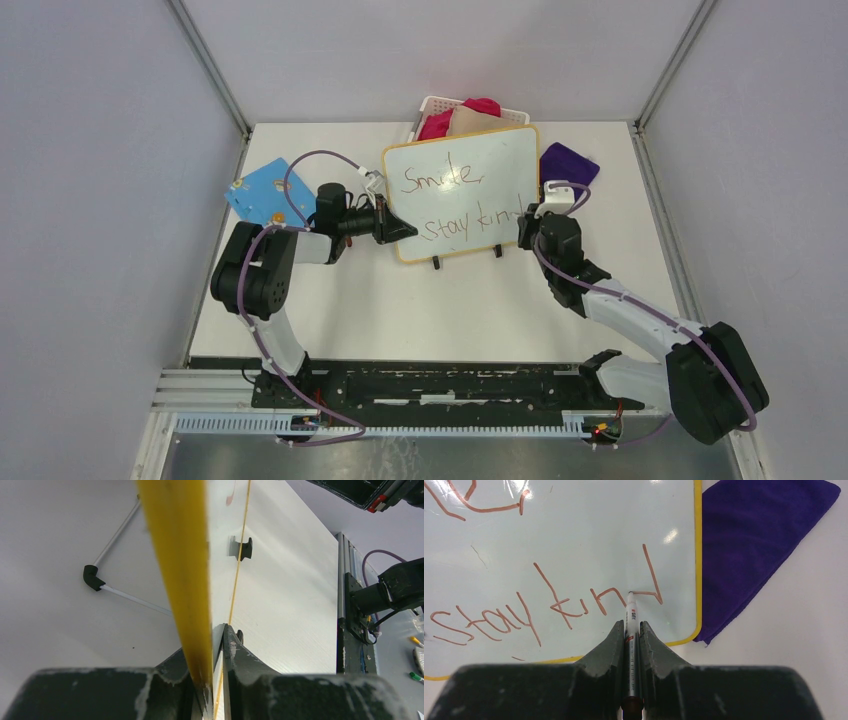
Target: Write a sentence on the whiteboard
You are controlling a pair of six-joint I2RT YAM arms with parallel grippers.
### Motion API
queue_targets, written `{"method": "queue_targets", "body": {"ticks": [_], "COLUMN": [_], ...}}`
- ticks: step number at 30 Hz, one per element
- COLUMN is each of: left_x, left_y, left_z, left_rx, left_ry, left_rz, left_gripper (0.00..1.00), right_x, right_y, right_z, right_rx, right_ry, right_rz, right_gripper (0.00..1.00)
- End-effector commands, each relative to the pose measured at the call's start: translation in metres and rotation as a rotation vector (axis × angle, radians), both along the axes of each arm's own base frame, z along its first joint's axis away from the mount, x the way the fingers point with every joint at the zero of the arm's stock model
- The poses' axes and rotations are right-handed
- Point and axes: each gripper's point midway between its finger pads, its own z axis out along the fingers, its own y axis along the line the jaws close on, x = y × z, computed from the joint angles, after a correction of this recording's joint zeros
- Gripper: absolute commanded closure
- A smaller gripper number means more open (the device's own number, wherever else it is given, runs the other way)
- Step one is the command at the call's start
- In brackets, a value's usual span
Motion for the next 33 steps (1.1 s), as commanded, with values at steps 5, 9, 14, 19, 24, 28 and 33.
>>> {"method": "queue_targets", "body": {"ticks": [5,9,14,19,24,28,33], "left_x": [-0.015,-0.016,-0.016,-0.015,-0.015,-0.015,-0.016], "left_y": [0.007,0.007,0.007,0.007,0.007,0.007,0.007], "left_z": [-0.063,-0.063,-0.063,-0.062,-0.062,-0.062,-0.063], "left_rx": [0.158,0.157,0.157,0.158,0.158,0.157,0.158], "left_ry": [0.154,0.153,0.154,0.152,0.152,0.152,0.153], "left_rz": [0.061,0.060,0.060,0.061,0.060,0.059,0.059], "left_gripper": [0.98,0.98,0.98,0.98,0.98,0.98,0.98], "right_x": [-0.010,-0.014,-0.014,-0.010,-0.005,0.003,0.013], "right_y": [0.006,-0.002,-0.011,-0.018,-0.024,-0.025,-0.024], "right_z": [-0.010,-0.018,-0.020,-0.016,-0.006,0.005,0.016], "right_rx": [0.022,0.000,-0.027,-0.050,-0.052,-0.041,-0.037], "right_ry": [0.001,0.015,0.021,0.018,0.000,-0.020,-0.034], "right_rz": [0.037,0.012,-0.030,-0.073,-0.110,-0.126,-0.133], "right_gripper": [1.00,1.00,1.00,1.00,1.00,1.00,1.00]}}
